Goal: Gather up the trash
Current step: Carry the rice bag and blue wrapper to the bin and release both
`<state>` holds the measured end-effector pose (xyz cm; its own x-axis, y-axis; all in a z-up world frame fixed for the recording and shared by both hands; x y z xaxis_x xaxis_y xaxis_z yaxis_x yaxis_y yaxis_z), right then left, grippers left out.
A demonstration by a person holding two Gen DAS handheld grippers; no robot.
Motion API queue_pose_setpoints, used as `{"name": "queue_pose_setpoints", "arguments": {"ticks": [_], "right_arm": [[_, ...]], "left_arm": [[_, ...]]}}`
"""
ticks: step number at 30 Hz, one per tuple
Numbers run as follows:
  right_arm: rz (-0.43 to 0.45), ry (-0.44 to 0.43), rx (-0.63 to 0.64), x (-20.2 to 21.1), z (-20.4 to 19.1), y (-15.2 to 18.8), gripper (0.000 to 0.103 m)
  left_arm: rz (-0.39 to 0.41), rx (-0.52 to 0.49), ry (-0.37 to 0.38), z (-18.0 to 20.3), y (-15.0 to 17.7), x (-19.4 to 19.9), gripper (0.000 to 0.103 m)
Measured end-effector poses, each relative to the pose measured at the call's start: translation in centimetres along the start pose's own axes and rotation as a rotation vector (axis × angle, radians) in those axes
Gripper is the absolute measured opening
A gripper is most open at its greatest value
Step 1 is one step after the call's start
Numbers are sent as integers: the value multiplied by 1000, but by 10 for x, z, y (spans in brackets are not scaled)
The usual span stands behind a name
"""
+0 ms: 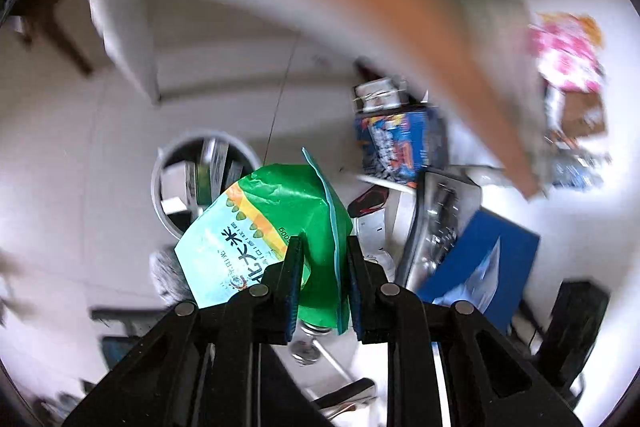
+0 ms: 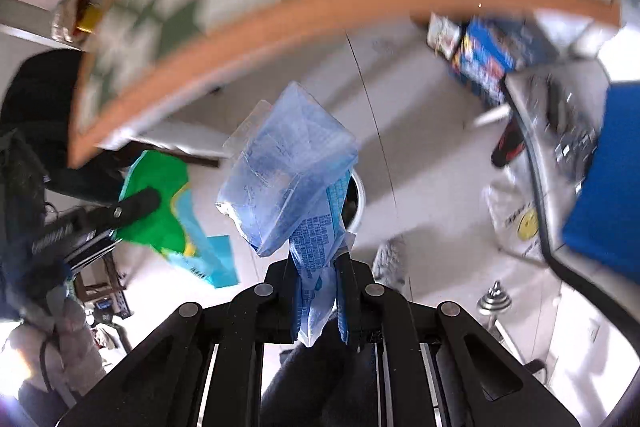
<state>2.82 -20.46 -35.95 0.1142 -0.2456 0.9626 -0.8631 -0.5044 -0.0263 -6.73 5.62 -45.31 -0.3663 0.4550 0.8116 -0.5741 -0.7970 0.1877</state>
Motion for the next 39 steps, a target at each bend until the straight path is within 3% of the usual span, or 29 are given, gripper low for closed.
{"name": "queue_pose_setpoints", "arguments": {"ticks": [3,7,14,19,20,21,23,25,27,29,34,35,37,38,39], "right_arm": [[-58,4,-22,-81,21,1,13],[-119,-16,-53,-191,50,-6,13],[-196,-82,-73,-324,73,-18,14],[-219,-124,-72,-387,75,-25,14],[-227,-132,-69,-394,75,-25,14],[-233,-138,-68,-401,76,-27,15],[-236,-142,-53,-411,80,-31,15],[-221,-131,-36,-407,78,-37,15],[-206,-128,-17,-399,74,-40,15],[-200,-129,5,-393,69,-44,15],[-227,-144,106,-389,34,-37,15],[-235,-141,124,-390,29,-35,21],[-261,-151,165,-394,13,-27,52],[-265,-160,169,-394,12,-25,80],[-264,-171,171,-393,10,-23,96]], "left_arm": [[-67,132,45,-51,-33,-83,17],[-126,220,38,-96,-61,-164,18],[-211,247,-60,-142,-77,-235,21],[-205,231,-89,-142,-84,-236,27],[-201,223,-100,-143,-86,-236,41],[-188,211,-108,-143,-88,-232,62],[-170,199,-111,-141,-91,-226,79],[-134,174,-113,-138,-90,-213,84],[-97,158,-139,-136,-89,-199,101],[-42,120,-198,-134,-84,-182,103],[127,2,-436,-142,-55,-149,103],[140,-5,-458,-145,-51,-148,103],[164,-17,-504,-154,-40,-144,103],[170,-19,-521,-155,-36,-143,103],[175,-25,-541,-158,-30,-140,103]]}}
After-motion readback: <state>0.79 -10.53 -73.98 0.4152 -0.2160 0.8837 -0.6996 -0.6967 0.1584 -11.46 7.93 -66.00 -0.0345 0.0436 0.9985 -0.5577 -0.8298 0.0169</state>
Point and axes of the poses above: each gripper's, at about its wrist camera, not at the fingertips, and x roughly against the way its jaws point, z to its right, y to its underside, the point moved 1 cm from there along -x, roughly the way its jaws point, and after that the axes turned 7 degrees about x, right-handed, at the moved point
